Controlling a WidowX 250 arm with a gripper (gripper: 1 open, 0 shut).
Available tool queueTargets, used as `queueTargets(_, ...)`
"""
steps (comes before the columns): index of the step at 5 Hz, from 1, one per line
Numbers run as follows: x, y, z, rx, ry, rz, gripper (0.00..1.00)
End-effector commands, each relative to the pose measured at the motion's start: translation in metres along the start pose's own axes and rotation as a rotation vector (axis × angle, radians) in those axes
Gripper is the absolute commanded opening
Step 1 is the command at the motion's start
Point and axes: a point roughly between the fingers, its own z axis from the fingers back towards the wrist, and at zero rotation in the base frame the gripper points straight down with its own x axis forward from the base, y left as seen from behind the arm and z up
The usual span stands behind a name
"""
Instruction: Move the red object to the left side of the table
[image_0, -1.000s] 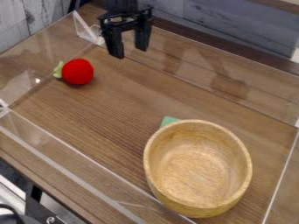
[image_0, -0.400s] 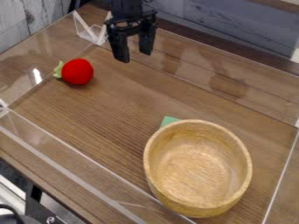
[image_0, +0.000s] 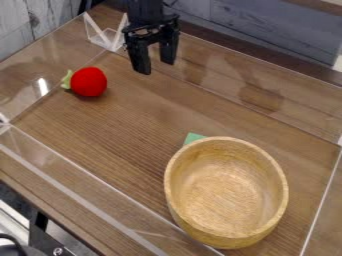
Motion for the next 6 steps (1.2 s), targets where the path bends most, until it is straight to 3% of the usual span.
queueTargets(1, 0.002, 0.0, 0.015, -0.048, -0.014, 0.019, 1.0)
queueTargets(2, -0.001, 0.002, 0.017, -0.049, -0.011, 0.024, 0.0)
queueTargets(3, -0.008, 0.0, 0.025, -0.054, 0.002, 0.062, 1.0)
queueTargets(5, -0.017, -0.005, 0.039, -0.065, 0.024, 0.149, 1.0)
queueTargets(6, -0.02, 0.0, 0.046, -0.061, 0.02, 0.14, 1.0)
